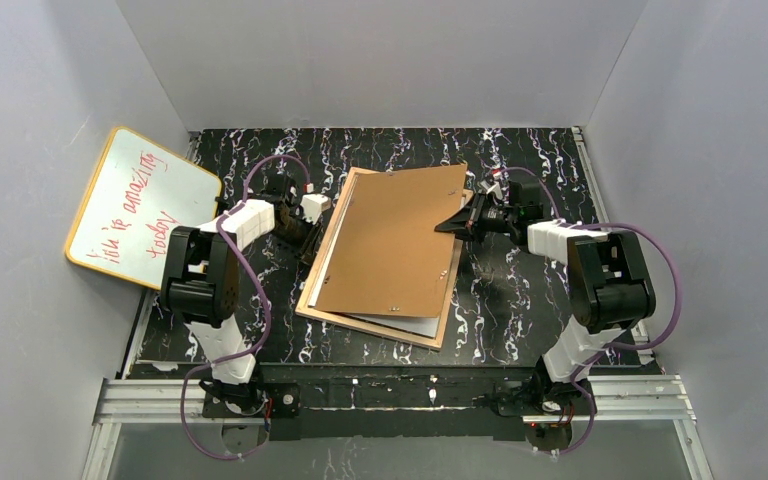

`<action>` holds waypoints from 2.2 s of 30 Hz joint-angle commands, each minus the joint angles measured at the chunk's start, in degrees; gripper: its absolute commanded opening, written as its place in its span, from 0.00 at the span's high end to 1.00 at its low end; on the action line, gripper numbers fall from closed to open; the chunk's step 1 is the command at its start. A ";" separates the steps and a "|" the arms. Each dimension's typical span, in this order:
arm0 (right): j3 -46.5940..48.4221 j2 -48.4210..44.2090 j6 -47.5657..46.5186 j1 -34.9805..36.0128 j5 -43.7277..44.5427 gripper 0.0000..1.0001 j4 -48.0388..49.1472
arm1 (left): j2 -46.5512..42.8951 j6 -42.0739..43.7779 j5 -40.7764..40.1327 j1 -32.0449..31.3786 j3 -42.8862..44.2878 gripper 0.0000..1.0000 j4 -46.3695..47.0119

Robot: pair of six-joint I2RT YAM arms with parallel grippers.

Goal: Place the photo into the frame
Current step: Place the photo frame item in the photo frame, then install the photo frame at the center of the board.

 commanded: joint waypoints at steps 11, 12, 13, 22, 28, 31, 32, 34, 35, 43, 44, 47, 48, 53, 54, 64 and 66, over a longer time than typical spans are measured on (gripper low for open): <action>1.19 2.03 3.17 3.93 0.71 0.99 8.35 | 1.28 1.15 4.44 -2.96 -1.10 0.75 -5.33; 1.14 2.30 3.19 4.14 0.96 0.99 8.59 | 1.16 1.50 5.00 -2.90 -1.16 0.75 -5.85; 1.17 2.55 3.01 4.39 1.21 0.99 8.56 | 0.96 1.95 5.41 -2.96 -1.16 0.76 -6.42; 7.33 5.54 -8.73 5.81 4.05 0.98 -7.45 | -2.39 4.97 6.25 -2.94 -1.79 0.78 -10.47; 14.15 6.25 -16.60 8.05 11.48 0.69 -20.87 | -4.40 3.69 4.39 -1.98 -0.42 0.80 -10.73; 17.21 7.13 -19.57 9.87 14.99 0.51 -26.25 | -5.69 2.50 4.91 -0.28 0.77 0.80 -10.82; 18.41 7.47 -20.51 10.37 16.73 0.46 -28.57 | -6.15 2.14 4.96 0.21 1.20 0.80 -10.97; 21.08 7.83 -22.44 11.14 20.45 0.34 -33.14 | -6.90 1.68 5.24 1.13 2.19 0.80 -11.08; 22.17 7.67 -23.33 11.38 22.51 0.21 -35.93 | -7.17 1.64 5.36 1.57 2.64 0.79 -11.29; 29.75 4.47 -28.96 12.29 36.78 0.01 -50.92 | -6.42 2.60 5.98 3.83 5.57 0.77 -13.71; 30.11 3.88 -29.57 12.30 38.42 0.01 -51.97 | -6.25 2.60 6.12 3.96 5.70 0.77 -13.72; 32.20 3.17 -30.46 12.30 42.20 0.01 -55.68 | -5.81 2.30 6.46 4.23 5.99 0.76 -13.88; 33.18 3.48 -30.74 12.30 43.12 0.01 -57.11 | -5.61 2.25 6.57 4.24 6.12 0.76 -13.90; 34.68 0.00 -30.61 12.30 44.58 0.01 -55.97 | -4.94 1.12 7.87 4.33 6.29 0.69 -13.98; 32.12 -1.92 -28.57 12.24 42.95 0.01 -52.50 | -4.71 0.58 8.29 4.33 6.34 0.67 -13.89; 19.37 -7.46 -15.06 23.61 29.90 0.14 -29.75 | -2.53 0.64 11.48 4.33 2.36 0.70 -13.92; 17.17 -7.04 -11.65 27.11 29.98 0.17 -25.47 | -2.32 0.80 12.02 4.33 1.26 0.71 -13.77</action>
